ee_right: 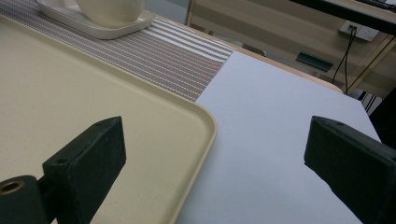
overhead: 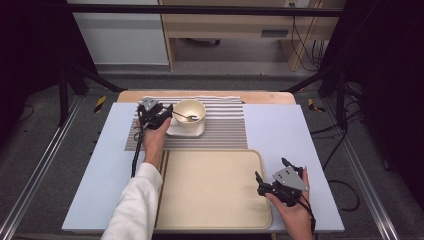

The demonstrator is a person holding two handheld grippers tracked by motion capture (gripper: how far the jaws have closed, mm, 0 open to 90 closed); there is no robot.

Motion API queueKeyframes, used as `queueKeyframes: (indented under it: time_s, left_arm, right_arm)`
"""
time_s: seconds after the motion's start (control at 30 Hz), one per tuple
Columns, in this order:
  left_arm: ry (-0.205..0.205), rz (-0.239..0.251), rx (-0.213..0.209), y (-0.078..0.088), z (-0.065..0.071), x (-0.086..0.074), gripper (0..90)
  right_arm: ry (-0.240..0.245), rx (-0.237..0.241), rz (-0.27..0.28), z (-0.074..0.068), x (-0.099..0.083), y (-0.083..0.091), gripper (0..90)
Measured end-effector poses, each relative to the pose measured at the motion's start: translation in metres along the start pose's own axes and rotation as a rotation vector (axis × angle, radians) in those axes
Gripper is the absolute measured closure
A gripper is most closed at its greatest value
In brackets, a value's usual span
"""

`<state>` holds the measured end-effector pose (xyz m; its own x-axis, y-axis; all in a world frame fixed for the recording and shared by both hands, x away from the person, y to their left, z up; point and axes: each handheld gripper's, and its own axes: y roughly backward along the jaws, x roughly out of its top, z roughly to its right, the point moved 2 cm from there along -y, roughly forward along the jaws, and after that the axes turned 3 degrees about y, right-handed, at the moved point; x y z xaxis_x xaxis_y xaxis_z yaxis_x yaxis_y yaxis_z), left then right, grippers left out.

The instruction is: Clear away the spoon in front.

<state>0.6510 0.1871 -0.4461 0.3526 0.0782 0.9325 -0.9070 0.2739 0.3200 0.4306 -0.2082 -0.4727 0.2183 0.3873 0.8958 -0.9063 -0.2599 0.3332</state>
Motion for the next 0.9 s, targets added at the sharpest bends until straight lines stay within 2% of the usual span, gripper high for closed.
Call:
queueKeyframes:
  time_s: [0.23, 0.37, 0.43, 0.6, 0.7, 0.9]
  left_arm:
    - [0.032, 0.004, -0.012, -0.001, -0.002, -0.001, 60.9]
    - [0.032, 0.018, -0.02, 0.001, -0.001, 0.001, 68.8]
    - [0.032, 0.028, -0.037, 0.004, 0.002, 0.004, 72.9]
    - [0.011, 0.062, -0.086, 0.011, 0.012, 0.01, 81.0]
    - [0.018, 0.099, -0.137, 0.018, 0.02, 0.016, 86.8]
    - [-0.035, 0.143, -0.145, 0.035, 0.029, 0.029, 89.3]
  right_arm:
    - [0.001, 0.001, -0.001, 0.0, 0.0, 0.0, 5.7]
    - [0.002, -0.001, -0.003, 0.0, 0.0, 0.0, 5.8]
    - [0.003, 0.0, -0.005, 0.0, 0.0, -0.001, 5.8]
    - [0.003, 0.004, -0.008, -0.001, 0.0, -0.001, 5.9]
    - [0.005, 0.006, -0.009, -0.002, 0.0, -0.002, 5.9]
    - [0.0, 0.004, -0.006, 0.0, -0.001, -0.003, 6.2]
